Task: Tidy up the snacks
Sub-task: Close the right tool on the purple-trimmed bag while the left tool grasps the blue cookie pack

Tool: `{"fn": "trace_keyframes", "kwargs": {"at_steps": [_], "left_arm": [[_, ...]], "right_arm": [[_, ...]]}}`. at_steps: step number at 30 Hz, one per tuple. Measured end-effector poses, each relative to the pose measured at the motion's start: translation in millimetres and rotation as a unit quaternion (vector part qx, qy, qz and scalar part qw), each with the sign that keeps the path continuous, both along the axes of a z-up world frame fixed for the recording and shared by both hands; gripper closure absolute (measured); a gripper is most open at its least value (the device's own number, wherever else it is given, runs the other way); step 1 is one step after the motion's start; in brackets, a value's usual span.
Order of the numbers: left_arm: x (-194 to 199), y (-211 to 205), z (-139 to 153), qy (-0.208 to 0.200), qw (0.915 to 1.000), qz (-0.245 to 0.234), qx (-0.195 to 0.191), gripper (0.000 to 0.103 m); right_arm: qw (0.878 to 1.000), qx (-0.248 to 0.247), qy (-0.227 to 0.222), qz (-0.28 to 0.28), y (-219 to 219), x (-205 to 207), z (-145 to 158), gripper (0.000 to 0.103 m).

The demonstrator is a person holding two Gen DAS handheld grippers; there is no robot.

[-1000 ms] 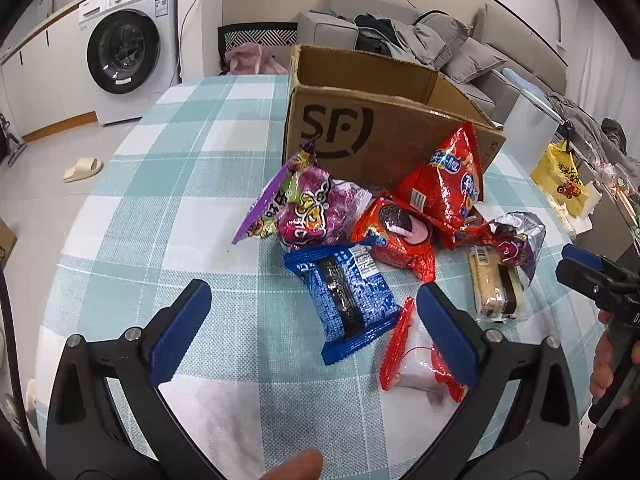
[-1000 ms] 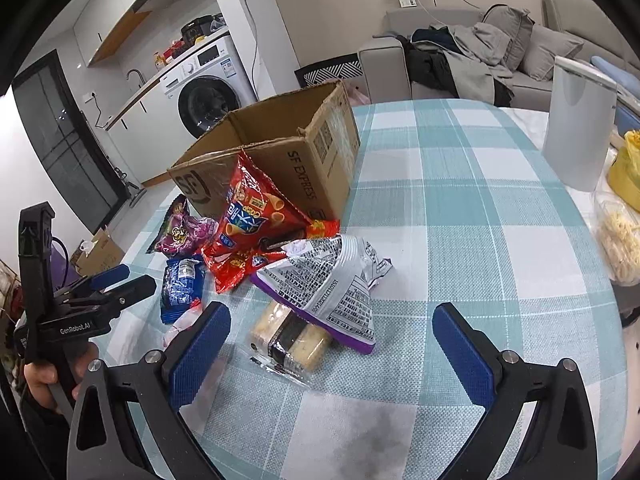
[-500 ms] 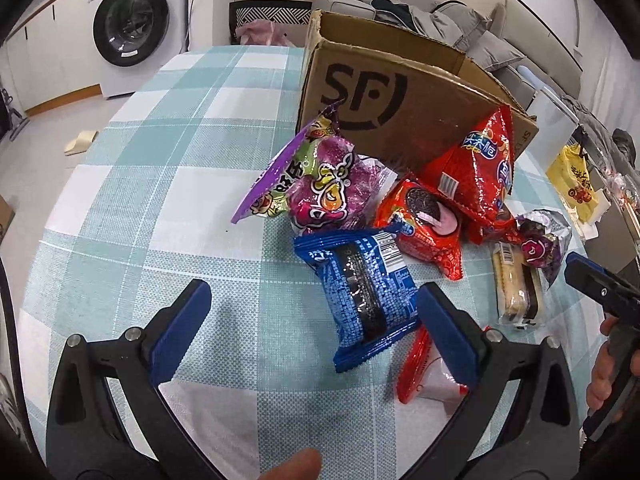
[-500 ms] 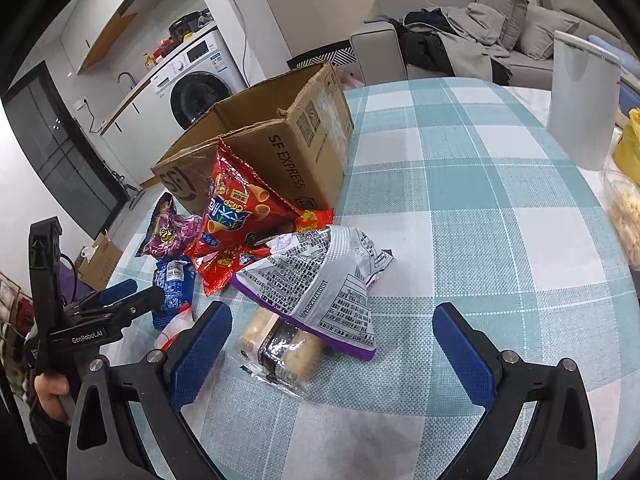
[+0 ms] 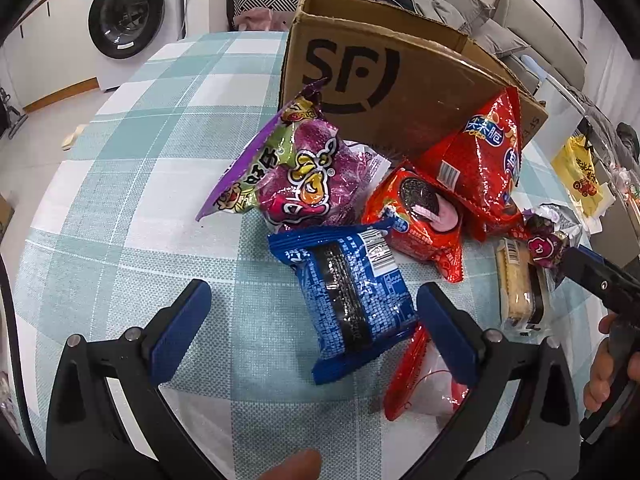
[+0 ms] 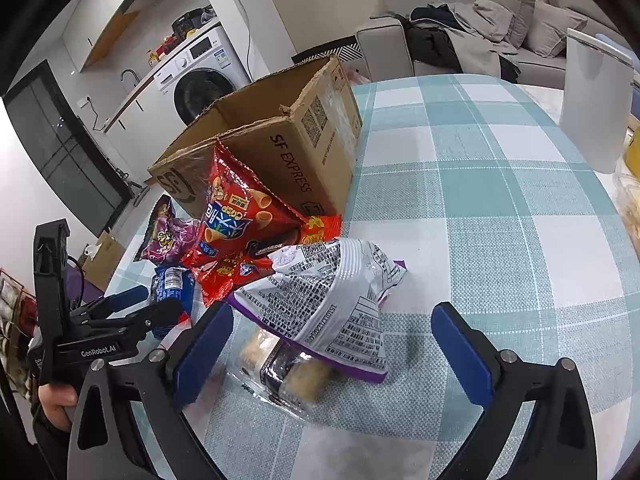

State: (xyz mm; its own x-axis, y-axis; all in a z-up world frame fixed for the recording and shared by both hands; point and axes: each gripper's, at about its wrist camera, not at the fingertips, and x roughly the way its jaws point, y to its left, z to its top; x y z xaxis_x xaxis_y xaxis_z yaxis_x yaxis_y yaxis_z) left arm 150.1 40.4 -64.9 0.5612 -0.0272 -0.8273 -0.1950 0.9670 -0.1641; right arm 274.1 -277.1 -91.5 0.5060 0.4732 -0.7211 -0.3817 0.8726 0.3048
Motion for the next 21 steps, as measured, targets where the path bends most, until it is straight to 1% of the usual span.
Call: {"fn": "trace_keyframes", "kwargs": {"at_steps": [9,12,13,16,18,19,21], "left_arm": [[3.4,-0.8,-2.9,0.001,1.0,-0.001,0.006,0.001],[2.8,-1.4,-2.5,0.002,1.0,-0.002,0.007,0.004],[3.2,-1.2,-2.4,0.001,1.0,-0.004,0.006,0.005],[1.2,-1.8,-0.8,0.0,0.9999,-0.012,0.002,0.01],[0.0,-3.3,0.8,0.0,0.9998,-0.018,0.001,0.018],[-0.6,-4.0,1.2,0.0,0.9998,-0.021,0.0,0.02],[-1.5,-5.3,2.9,-0.002,0.9995,-0.029,-0.007,0.029]], "right_arm": [[1.0,-0.013,0.002,0.005,8.2,4.6,-4.9,0.005],[1.0,-0.013,0.002,0.006,9.2,7.1,-5.6,0.017],[1.0,-0.015,0.002,0.006,9.7,7.8,-5.9,0.018],[1.0,-0.016,0.001,0.006,9.8,8.0,-5.6,0.022],[1.0,-0.017,-0.001,0.006,9.2,6.7,-5.0,0.022],[1.0,-0.017,-0.003,0.006,8.8,6.5,-4.4,0.022],[1.0,-0.016,-0.006,0.006,7.7,5.9,-2.8,0.023]]}}
